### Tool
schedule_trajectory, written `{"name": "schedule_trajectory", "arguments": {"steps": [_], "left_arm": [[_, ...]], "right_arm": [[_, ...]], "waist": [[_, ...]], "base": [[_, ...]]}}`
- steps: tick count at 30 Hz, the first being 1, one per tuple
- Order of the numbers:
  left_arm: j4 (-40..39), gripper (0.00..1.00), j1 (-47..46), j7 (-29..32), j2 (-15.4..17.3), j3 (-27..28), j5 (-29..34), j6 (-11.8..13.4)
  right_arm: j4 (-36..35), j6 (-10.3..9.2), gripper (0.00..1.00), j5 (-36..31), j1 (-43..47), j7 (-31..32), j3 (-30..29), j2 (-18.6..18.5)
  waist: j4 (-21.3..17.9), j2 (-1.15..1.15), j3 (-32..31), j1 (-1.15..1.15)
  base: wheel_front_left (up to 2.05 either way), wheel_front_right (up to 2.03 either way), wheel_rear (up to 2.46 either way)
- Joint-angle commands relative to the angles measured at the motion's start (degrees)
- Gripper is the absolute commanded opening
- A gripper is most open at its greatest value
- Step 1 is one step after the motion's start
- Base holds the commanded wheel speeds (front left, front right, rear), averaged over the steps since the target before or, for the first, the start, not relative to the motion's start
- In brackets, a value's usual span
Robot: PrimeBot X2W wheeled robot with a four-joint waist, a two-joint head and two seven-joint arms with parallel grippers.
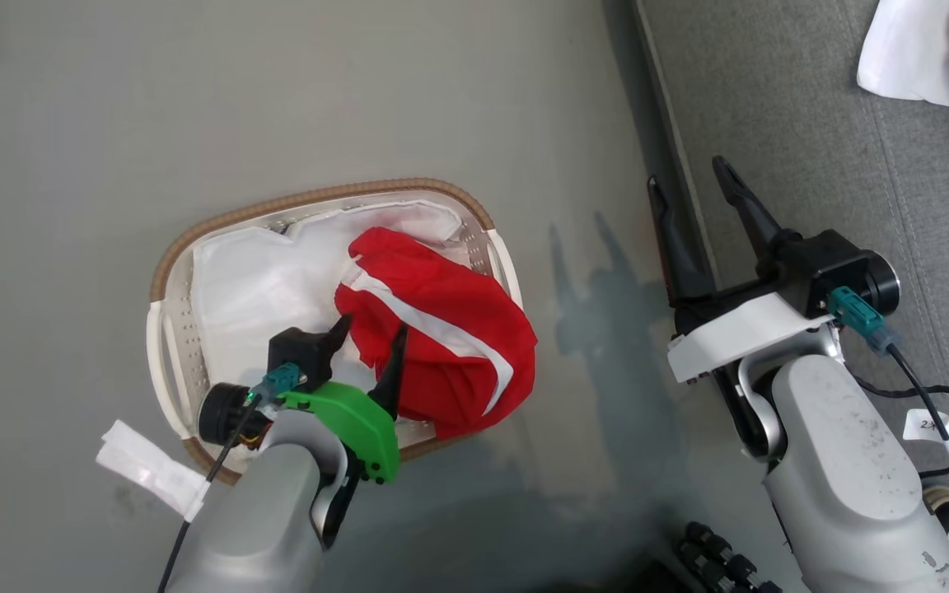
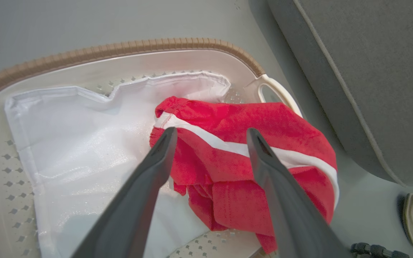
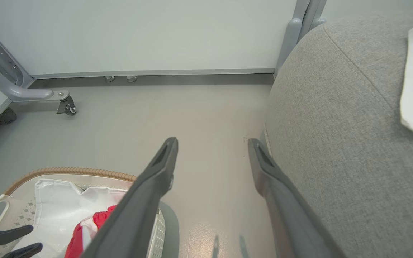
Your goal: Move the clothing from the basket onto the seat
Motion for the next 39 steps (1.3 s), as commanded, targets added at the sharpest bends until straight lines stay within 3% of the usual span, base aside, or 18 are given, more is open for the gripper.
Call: {"name": "schedule_trajectory", "arguments": {"steps": [1,8,15,26,39], "left_arm": [[0.80,1.00,-2.04,0.03,0.41,-0.94,-1.61,-0.19],[6.96,1.00,-7.32,0.69,0.40,-8.54,-12.19,-0.21],[10.92,1.00,-11.04,3.45,0.41,-12.49,-19.21,-0.21],[15.50,1.00,-15.76,5.74,0.46,-14.99,-25.86,-0.22],[17.21,1.00,-20.19,7.82,0.64,-18.81,-29.55,-0.22]], "right_arm": [[-0.21,-0.06,1.00,0.35,-0.76,-0.14,0.17,-0.25],[-0.96,-0.06,1.00,0.98,-1.73,-0.14,0.40,-0.24],[-1.35,-0.06,1.00,0.71,-2.67,-0.14,0.59,-0.25],[-1.04,-0.06,1.00,-0.24,-4.54,-0.14,2.07,-0.24],[-2.38,-0.06,1.00,-0.11,-4.09,-0.14,2.78,-0.24]], "waist": [[-0.94,0.00,1.42,0.00],[-1.75,0.00,4.02,0.00],[-2.32,0.00,6.59,0.00],[-3.07,0.00,10.34,0.00],[-4.35,0.00,13.40,0.00]], "base": [[0.00,0.00,0.00],[0.00,0.00,0.00],[0.00,0.00,0.00],[0.00,0.00,0.00],[0.00,0.00,0.00]]}}
